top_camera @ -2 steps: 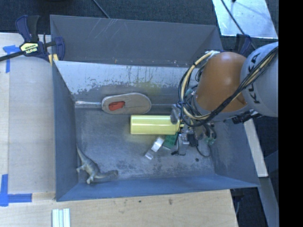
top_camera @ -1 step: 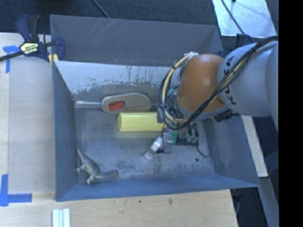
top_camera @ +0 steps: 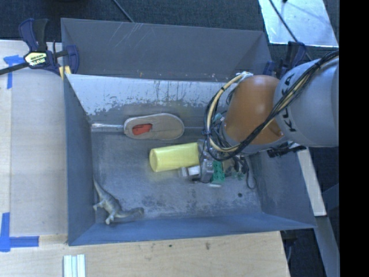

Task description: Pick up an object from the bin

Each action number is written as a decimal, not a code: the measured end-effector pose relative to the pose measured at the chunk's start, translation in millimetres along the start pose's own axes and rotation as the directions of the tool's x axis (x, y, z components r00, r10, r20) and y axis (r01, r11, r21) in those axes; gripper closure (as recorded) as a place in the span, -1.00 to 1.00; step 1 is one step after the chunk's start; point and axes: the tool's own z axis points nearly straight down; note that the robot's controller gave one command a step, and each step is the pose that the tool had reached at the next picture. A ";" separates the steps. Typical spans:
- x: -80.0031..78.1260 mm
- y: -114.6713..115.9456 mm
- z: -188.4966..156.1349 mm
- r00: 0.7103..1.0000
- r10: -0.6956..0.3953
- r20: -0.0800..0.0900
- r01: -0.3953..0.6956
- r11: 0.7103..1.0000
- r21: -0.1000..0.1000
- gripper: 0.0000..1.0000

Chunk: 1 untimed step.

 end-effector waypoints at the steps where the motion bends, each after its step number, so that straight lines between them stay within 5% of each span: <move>1: -0.1 -0.2 0.0 1.000 0.000 0.000 0.000 1.000 0.000 1.00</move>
Offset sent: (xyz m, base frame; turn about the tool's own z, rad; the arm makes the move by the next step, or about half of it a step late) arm 0.0054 0.0162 0.1501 0.0060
